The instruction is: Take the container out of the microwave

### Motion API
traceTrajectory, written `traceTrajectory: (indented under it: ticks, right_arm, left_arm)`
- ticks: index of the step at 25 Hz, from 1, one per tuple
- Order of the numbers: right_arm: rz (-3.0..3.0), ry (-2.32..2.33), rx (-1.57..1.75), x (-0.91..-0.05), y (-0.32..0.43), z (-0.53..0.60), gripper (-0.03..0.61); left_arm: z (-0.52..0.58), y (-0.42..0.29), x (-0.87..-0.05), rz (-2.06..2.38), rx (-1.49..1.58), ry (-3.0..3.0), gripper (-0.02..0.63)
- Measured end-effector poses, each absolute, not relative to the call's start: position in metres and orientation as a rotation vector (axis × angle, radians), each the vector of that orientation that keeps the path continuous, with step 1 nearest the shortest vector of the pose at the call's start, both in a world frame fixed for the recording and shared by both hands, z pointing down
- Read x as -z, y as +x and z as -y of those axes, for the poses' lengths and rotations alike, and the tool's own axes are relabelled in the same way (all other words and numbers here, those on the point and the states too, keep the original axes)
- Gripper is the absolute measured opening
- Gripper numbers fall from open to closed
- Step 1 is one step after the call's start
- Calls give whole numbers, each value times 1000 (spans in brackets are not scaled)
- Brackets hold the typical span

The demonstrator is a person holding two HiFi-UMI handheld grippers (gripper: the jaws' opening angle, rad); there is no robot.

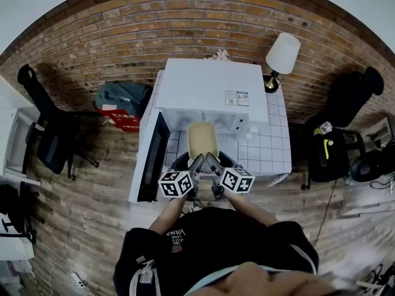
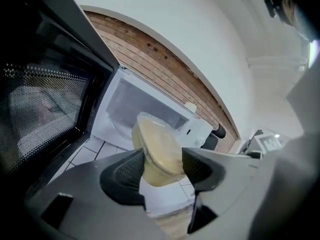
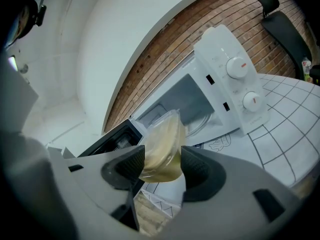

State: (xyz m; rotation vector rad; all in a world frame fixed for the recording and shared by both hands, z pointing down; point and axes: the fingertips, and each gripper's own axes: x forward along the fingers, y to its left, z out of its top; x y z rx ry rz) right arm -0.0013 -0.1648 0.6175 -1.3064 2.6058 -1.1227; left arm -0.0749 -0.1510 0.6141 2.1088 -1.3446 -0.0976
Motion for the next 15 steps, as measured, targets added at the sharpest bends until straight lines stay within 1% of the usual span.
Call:
traceTrajectory:
  ticks: [15]
  right_arm:
    - [-2720, -1147, 1145, -618, 34, 134, 219]
  left_arm:
    - [109, -36, -613, 1463, 133, 2024, 244]
